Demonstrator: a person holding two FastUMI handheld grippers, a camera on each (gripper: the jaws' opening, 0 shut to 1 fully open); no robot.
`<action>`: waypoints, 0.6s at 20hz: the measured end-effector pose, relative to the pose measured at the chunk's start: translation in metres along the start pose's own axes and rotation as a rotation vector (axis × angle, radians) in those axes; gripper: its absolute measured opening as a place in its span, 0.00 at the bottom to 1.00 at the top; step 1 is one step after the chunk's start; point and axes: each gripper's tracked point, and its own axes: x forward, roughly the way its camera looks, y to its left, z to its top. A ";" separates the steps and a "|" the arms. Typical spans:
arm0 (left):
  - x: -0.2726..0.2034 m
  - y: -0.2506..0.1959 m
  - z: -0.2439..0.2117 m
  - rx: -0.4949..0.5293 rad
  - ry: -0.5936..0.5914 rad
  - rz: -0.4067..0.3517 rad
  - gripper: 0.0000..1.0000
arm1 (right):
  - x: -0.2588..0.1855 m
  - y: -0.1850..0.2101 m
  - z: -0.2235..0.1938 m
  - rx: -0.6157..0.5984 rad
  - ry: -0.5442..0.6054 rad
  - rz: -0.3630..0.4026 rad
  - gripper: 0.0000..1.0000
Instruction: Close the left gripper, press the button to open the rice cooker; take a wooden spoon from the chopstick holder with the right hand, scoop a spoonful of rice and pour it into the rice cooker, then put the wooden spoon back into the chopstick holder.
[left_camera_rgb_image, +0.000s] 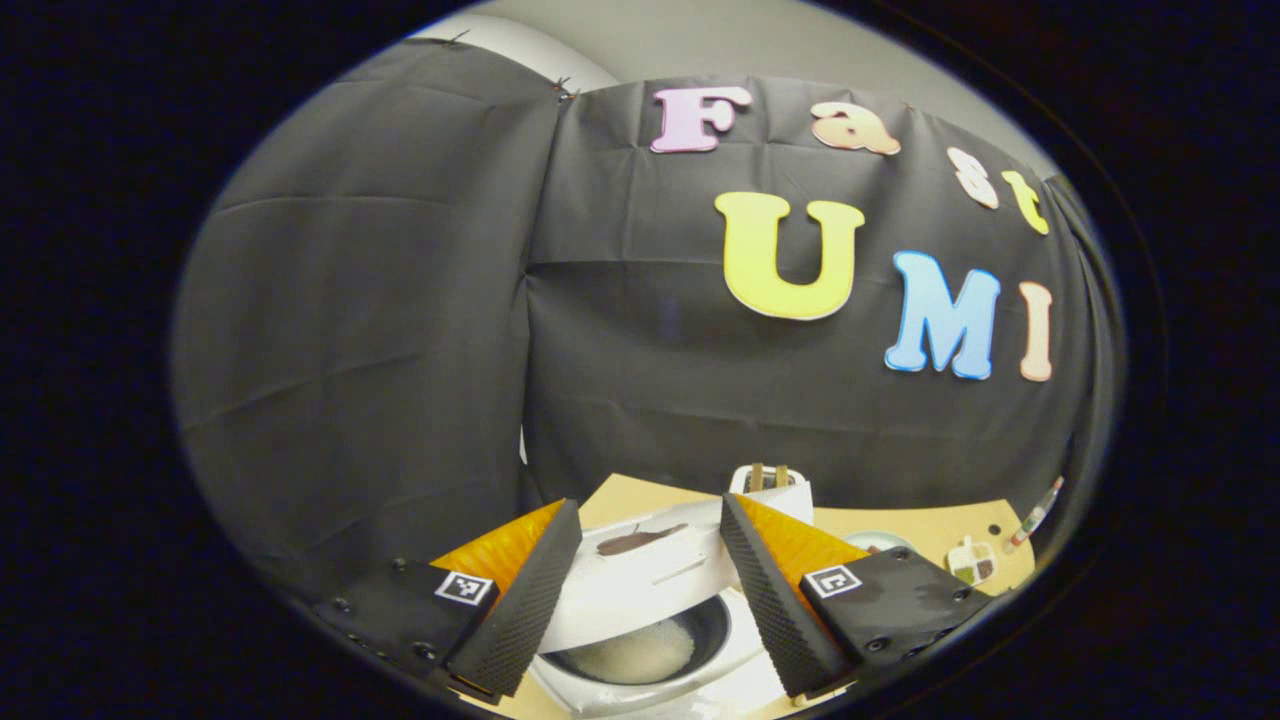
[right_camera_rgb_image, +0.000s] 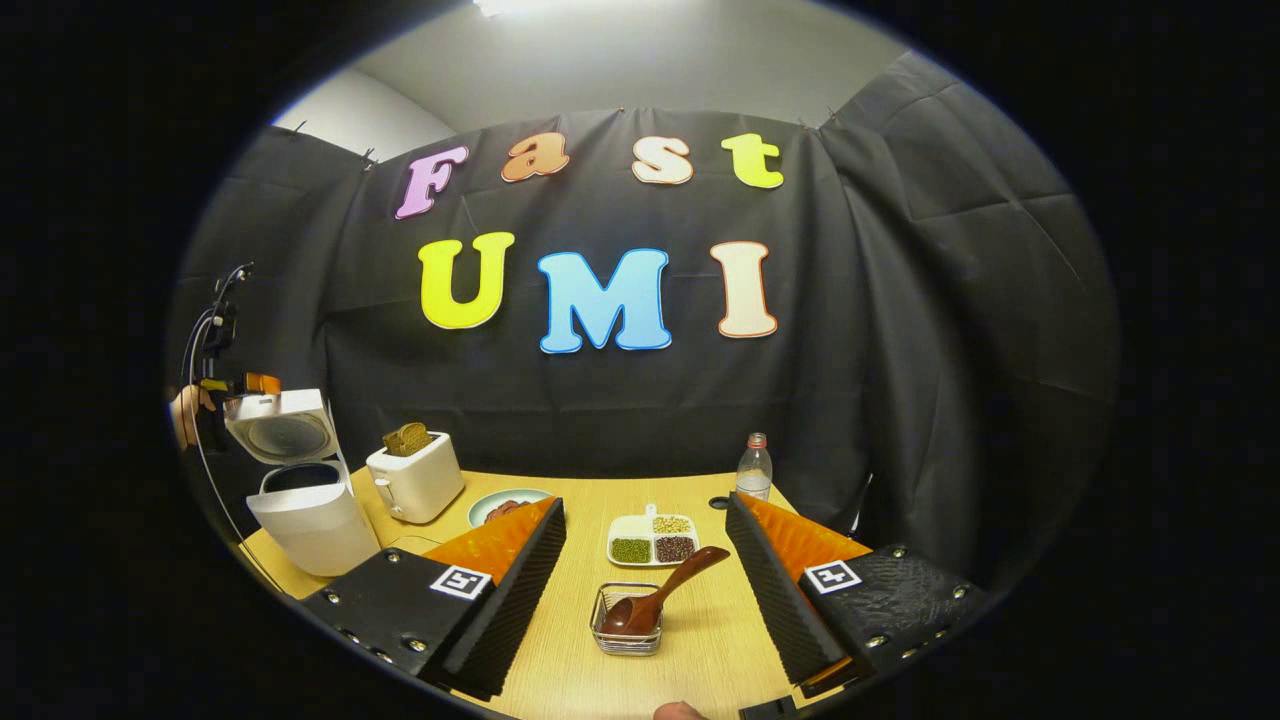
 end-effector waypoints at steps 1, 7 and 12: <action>-0.002 0.000 -0.004 0.008 0.013 0.000 0.97 | 0.000 -0.002 -0.002 -0.002 0.003 0.003 0.98; -0.014 -0.010 -0.027 -0.023 0.077 -0.008 0.98 | 0.001 -0.014 -0.008 0.018 0.010 0.014 0.98; -0.019 -0.012 -0.040 -0.027 0.100 -0.007 1.00 | 0.000 -0.022 -0.011 0.022 0.017 0.013 0.98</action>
